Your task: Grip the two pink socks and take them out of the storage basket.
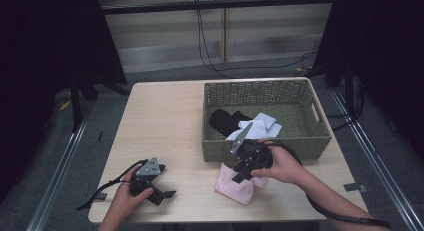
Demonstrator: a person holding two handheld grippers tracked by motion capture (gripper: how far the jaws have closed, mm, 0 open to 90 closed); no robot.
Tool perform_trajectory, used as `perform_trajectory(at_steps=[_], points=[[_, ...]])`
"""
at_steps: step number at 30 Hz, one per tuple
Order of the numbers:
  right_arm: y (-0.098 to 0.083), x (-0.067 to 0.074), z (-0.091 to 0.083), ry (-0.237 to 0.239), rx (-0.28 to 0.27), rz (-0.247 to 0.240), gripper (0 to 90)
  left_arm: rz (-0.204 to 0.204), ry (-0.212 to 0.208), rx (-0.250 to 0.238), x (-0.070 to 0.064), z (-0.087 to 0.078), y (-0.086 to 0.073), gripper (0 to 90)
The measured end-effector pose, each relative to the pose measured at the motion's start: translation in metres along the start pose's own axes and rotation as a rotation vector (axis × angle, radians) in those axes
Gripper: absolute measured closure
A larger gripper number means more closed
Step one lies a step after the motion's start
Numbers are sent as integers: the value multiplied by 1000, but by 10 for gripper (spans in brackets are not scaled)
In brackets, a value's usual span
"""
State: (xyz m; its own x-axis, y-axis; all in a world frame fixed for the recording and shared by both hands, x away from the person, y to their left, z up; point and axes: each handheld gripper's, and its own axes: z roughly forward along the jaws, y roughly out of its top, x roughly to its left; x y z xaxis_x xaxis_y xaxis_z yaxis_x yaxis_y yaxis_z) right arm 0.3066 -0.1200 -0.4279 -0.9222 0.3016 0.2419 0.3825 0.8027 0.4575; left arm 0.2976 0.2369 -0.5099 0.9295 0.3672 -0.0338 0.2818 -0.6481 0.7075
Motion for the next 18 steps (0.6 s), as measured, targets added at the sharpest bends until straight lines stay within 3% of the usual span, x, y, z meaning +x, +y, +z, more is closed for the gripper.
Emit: perform_trajectory(at_steps=[4,9,18], points=[[-2,1,-5,-8,-11,17,478,-1,-1,-2,0,0,0,0],[-6,0,-9,-13,-38,5,386,-2,-2,-3,0,0,0,0],[-17,-1,-18,-32,-66,17,295,-2,1,2,0,0,0,0]])
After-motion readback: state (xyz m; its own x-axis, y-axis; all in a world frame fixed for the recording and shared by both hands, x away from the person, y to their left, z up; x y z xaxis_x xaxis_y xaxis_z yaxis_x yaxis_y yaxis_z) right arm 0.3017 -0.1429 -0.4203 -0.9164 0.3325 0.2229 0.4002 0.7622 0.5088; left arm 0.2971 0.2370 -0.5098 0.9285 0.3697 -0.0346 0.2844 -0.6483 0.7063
